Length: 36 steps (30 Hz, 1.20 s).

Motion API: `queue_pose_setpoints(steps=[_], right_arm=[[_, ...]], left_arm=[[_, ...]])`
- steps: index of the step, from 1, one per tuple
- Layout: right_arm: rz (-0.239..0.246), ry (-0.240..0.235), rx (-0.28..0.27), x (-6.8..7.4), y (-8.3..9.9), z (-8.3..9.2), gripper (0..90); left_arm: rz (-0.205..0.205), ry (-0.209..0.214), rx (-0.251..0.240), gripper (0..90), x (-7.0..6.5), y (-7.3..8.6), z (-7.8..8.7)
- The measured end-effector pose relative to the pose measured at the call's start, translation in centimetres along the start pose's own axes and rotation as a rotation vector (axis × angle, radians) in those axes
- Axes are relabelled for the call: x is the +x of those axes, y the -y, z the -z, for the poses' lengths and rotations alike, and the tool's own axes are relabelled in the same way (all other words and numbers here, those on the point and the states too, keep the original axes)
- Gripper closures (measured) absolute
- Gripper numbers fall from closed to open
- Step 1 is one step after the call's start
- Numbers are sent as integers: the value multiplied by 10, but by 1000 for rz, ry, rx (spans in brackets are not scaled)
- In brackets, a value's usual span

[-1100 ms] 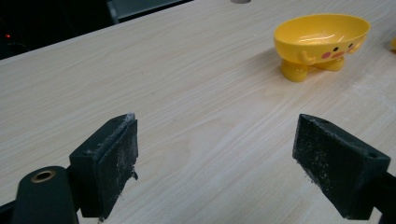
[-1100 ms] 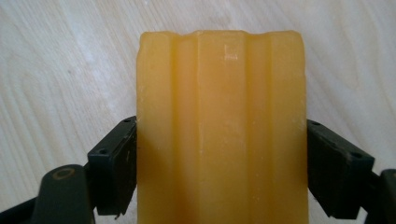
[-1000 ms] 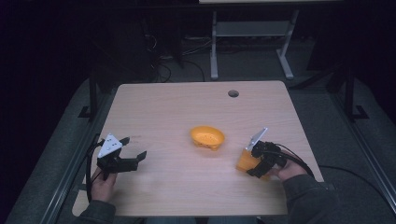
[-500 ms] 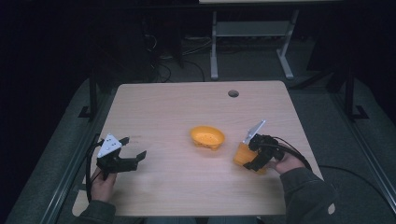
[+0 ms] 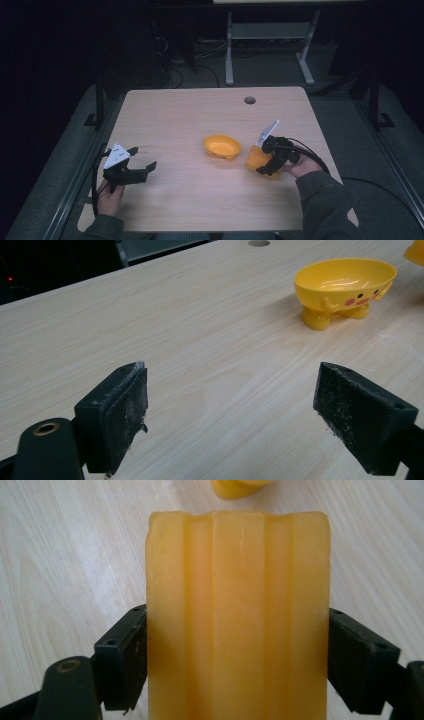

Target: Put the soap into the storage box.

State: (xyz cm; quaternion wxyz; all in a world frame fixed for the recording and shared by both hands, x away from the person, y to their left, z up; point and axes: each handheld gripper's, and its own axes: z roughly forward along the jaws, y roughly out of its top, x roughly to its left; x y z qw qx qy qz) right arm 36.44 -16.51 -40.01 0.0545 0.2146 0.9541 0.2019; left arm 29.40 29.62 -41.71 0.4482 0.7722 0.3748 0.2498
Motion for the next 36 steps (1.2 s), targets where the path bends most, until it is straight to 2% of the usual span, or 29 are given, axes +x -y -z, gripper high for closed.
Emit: queue_pose_setpoints(steps=[21, 36], right_arm=[[46, -2, -23, -8, -35, 8, 206], [77, -11, -21, -14, -62, 9, 206]], left_arm=[[2, -2, -4, 134, 1, 0, 0], [3, -4, -6, 134, 1, 0, 1]])
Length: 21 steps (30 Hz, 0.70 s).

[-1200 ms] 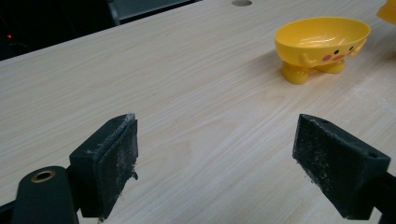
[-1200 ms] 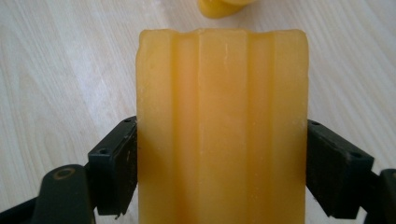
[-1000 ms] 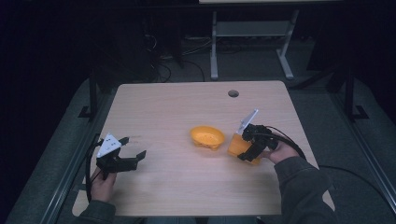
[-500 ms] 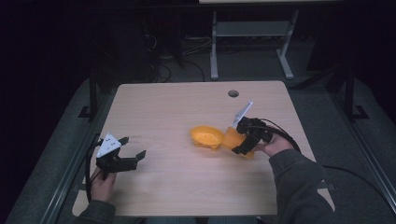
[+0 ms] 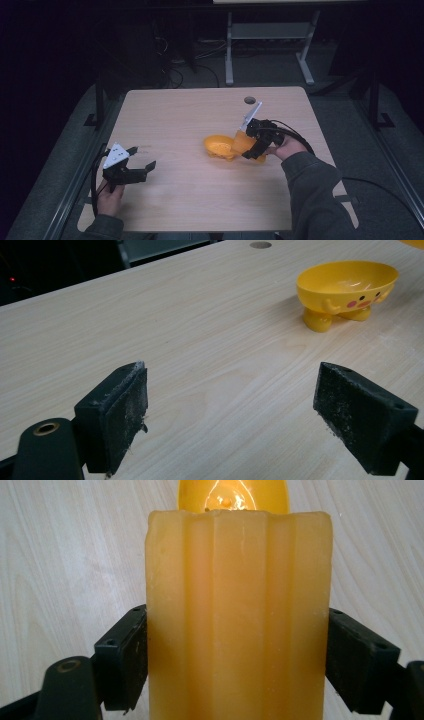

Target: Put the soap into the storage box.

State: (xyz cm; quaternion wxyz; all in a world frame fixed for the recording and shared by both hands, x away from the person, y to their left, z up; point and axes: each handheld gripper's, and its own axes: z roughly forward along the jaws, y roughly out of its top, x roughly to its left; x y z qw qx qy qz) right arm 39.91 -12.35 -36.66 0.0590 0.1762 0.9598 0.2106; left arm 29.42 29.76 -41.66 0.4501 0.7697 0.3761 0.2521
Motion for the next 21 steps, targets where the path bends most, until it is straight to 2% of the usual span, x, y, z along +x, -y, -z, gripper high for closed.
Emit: queue_pose_setpoints(steps=[21], right_arm=[[53, -14, 9, -7, -39, -6, 207]], left_arm=[[7, 1, -4, 134, 1, 0, 1]])
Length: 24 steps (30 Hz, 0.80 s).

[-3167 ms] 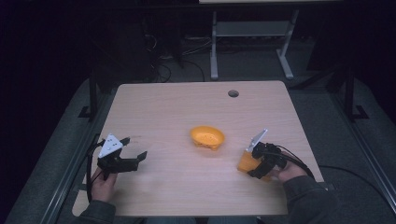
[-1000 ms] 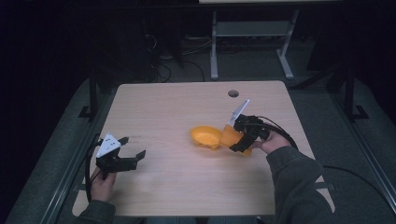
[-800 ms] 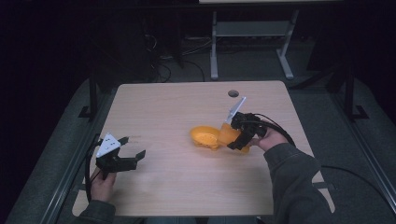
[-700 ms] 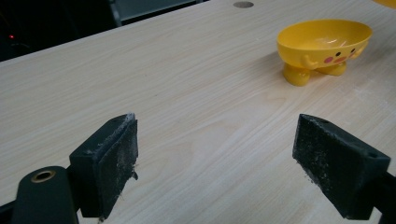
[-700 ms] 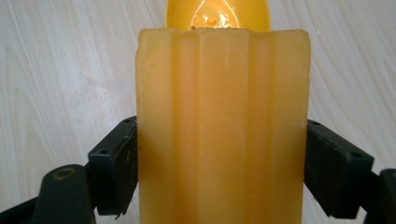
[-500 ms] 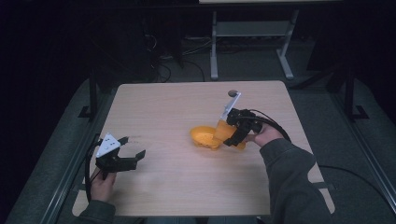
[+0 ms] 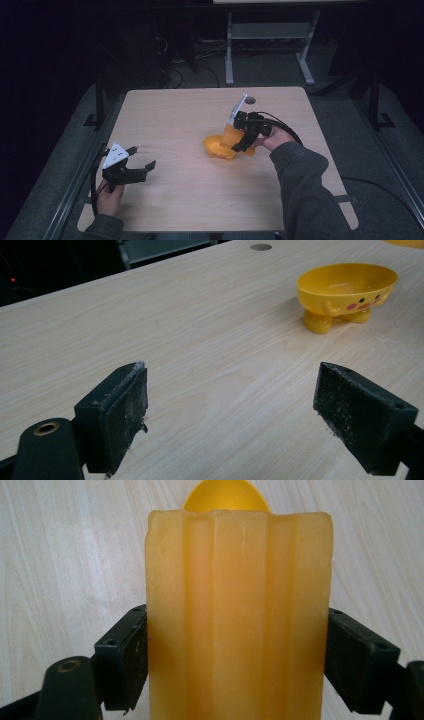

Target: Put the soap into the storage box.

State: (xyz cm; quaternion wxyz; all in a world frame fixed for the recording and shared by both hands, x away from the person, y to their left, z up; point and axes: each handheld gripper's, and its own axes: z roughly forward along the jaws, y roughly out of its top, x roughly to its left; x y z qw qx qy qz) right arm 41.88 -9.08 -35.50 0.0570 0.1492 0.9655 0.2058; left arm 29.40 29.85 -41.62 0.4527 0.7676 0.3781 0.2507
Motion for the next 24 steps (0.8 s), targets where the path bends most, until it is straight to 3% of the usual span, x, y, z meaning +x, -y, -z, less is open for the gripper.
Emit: queue_pose_setpoints(steps=[24], right_arm=[[72, -21, 35, -4, -38, -14, 207]], left_arm=[[7, 1, -6, 134, 1, 0, 0]])
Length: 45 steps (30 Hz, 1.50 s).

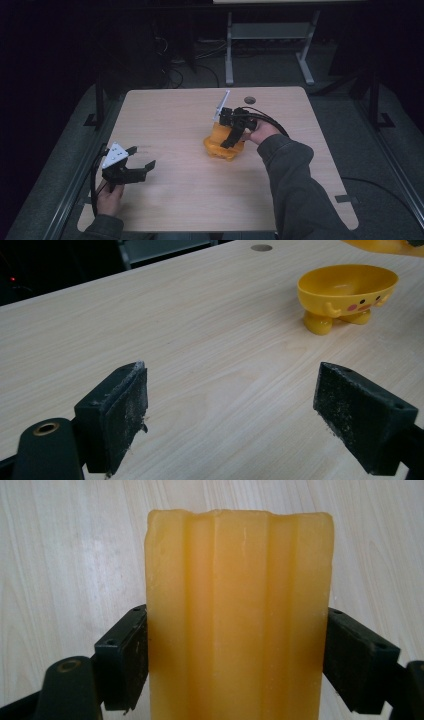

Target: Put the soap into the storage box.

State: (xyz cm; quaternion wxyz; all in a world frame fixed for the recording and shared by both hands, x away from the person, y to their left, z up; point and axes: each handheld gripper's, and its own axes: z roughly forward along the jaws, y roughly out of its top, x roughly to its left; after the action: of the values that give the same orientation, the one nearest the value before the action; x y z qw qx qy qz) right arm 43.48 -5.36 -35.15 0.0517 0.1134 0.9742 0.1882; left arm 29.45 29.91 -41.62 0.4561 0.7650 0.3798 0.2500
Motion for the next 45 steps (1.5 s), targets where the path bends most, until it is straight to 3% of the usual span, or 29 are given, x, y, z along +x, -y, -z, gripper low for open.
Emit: queue_pose_setpoints(steps=[22, 45], right_arm=[[8, -24, 86, -4, -9, -27, 207], [21, -29, 87, -4, -15, -36, 206]], left_arm=[[3, -2, -4, 134, 1, 0, 1], [6, -7, -5, 134, 2, 0, 2]])
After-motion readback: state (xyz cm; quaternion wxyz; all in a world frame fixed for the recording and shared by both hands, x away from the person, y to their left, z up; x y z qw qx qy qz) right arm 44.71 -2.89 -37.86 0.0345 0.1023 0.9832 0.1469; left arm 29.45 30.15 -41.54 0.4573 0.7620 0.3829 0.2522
